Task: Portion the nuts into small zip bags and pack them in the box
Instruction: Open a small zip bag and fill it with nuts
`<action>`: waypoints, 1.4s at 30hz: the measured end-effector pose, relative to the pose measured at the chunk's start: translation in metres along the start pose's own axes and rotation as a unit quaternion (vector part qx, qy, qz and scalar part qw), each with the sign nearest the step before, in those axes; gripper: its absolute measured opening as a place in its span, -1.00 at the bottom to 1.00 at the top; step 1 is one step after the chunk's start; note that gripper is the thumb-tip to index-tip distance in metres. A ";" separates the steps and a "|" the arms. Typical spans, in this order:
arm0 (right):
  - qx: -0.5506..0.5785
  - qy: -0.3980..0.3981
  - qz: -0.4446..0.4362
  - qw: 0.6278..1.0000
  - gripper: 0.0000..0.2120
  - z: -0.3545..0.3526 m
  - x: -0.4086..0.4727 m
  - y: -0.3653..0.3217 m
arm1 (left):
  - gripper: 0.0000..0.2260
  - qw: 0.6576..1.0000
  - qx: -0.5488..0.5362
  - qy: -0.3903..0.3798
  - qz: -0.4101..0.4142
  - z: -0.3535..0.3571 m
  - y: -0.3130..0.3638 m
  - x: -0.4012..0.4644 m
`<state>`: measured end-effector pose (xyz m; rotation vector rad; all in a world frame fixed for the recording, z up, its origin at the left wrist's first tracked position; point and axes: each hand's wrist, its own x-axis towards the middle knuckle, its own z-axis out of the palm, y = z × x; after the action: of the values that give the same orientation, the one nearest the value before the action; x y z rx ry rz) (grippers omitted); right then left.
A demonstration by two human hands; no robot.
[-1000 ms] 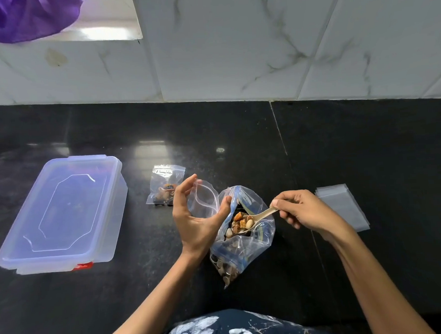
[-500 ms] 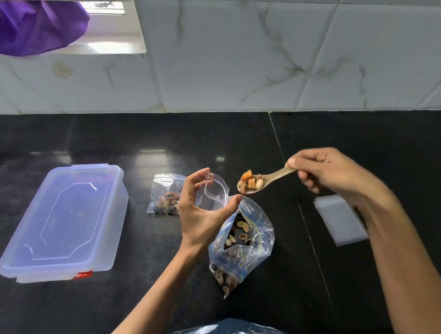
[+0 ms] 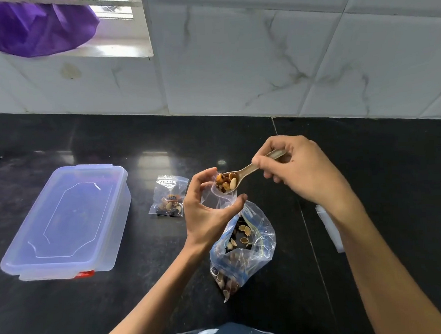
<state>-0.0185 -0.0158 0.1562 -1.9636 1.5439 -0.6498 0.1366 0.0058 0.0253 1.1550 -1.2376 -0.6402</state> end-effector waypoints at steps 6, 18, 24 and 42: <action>-0.118 0.028 -0.165 0.979 -0.87 0.011 -0.019 -0.018 | -0.45 0.999 -0.038 0.009 -0.022 0.000 -0.001 -0.002; -0.071 0.053 -0.224 0.971 -0.89 0.011 -0.031 -0.013 | -0.49 0.997 -0.078 0.010 -0.023 0.002 -0.001 -0.003; 0.100 0.070 -0.041 0.992 -0.95 -0.022 -0.048 0.028 | -0.49 0.997 -0.049 0.042 -0.033 -0.008 -0.012 -0.007; 0.041 -0.057 -0.014 0.997 -0.88 0.071 -0.076 0.086 | -0.53 0.992 -0.076 0.093 -0.039 -0.010 -0.037 -0.036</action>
<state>-0.0485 0.0514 0.0432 -1.9290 1.4015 -0.5923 0.1436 0.0286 -0.0215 1.1125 -0.9732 -0.6576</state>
